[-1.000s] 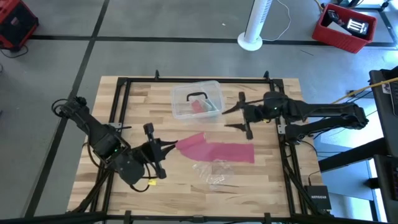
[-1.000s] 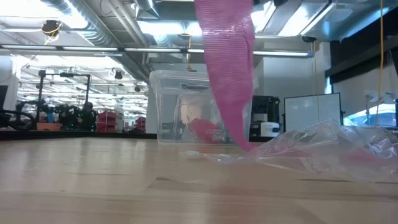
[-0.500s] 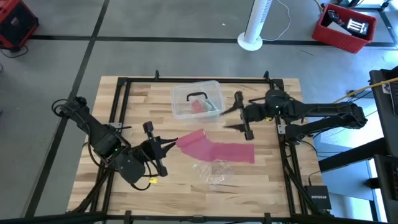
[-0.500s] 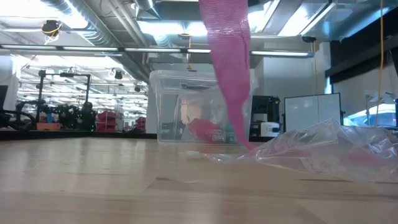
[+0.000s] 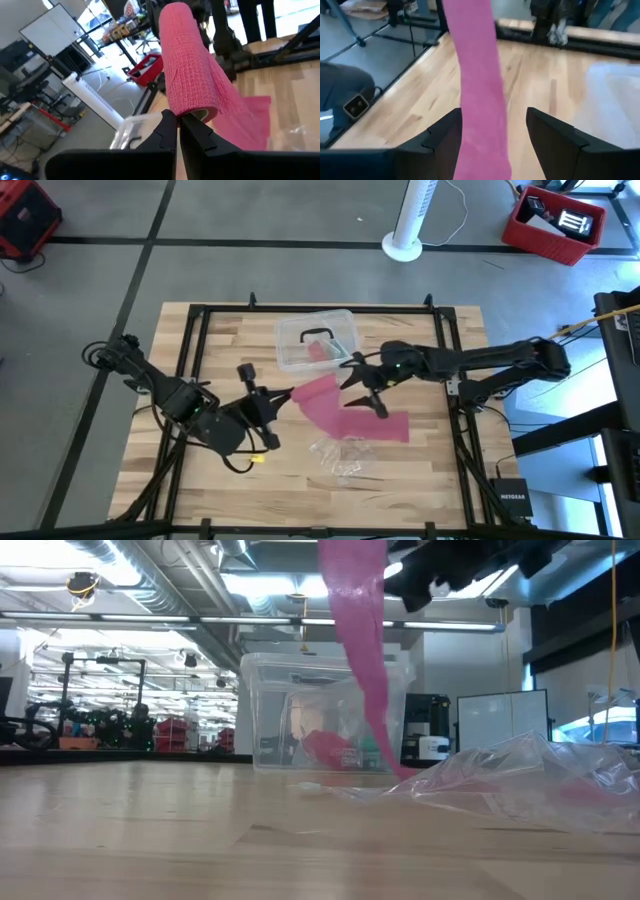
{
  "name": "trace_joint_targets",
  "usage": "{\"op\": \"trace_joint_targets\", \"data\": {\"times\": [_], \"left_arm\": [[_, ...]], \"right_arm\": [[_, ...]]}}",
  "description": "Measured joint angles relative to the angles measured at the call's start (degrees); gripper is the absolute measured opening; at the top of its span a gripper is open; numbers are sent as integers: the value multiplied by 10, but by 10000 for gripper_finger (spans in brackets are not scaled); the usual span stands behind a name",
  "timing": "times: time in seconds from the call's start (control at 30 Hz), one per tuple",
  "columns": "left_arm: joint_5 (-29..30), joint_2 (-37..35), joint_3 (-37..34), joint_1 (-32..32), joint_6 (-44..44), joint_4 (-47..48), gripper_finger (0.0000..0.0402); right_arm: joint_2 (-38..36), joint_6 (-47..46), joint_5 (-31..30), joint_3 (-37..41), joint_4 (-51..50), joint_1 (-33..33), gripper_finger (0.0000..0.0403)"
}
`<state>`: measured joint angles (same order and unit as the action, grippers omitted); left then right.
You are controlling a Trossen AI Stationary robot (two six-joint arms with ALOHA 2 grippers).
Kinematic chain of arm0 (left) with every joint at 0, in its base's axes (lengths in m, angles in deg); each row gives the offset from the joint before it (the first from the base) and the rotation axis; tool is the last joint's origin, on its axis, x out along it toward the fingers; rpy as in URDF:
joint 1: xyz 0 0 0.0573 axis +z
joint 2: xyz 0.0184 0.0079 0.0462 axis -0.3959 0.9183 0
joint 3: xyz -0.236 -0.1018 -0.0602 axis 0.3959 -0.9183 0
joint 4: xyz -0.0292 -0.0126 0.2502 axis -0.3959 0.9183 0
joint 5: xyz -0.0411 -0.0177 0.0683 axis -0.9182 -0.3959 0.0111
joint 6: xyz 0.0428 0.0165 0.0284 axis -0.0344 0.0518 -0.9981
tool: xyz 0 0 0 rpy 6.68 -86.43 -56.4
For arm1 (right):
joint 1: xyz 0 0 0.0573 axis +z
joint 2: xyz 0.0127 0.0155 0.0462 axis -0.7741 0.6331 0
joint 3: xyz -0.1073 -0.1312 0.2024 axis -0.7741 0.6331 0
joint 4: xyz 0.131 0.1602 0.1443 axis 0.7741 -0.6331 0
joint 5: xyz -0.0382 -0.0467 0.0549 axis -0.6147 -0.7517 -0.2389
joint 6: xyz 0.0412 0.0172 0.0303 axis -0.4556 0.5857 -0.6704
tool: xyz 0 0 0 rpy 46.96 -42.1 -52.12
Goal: Roll bandage
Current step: Roll the pink bandage
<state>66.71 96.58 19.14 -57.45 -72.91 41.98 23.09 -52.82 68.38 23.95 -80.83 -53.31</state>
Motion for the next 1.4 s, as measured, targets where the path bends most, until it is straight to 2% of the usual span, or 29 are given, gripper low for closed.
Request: {"op": "trace_joint_targets", "data": {"times": [0.1,0.17,0.27,0.4,0.63,0.73,0.87,0.93,1.03,1.1,1.23,1.4], "left_arm": [[0,0,0,0,-8,-5,0],[5,0,0,0,-9,-7,0],[34,0,0,0,-22,-8,0],[65,0,0,0,-30,-8,0],[79,0,0,2,-30,-8,0],[82,0,0,2,-30,-8,0],[82,0,0,6,-23,-8,0],[82,0,0,7,-18,-8,0],[82,0,0,7,-17,-8,0],[84,0,0,7,-13,-6,0],[101,0,0,7,7,9,0],[105,0,0,21,36,35,0]], "right_arm": [[24,3,8,0,37,0,224],[37,3,37,0,61,0,224],[46,5,70,0,82,0,224],[58,23,75,0,82,2,213],[60,18,66,0,83,4,143],[66,5,46,0,90,4,127],[67,2,60,-1,108,5,109],[65,2,75,-1,104,16,83],[56,17,81,-1,96,45,20],[41,29,70,-1,84,71,12],[-9,33,-7,-1,45,120,6],[-66,28,-40,-1,19,159,7]]}}
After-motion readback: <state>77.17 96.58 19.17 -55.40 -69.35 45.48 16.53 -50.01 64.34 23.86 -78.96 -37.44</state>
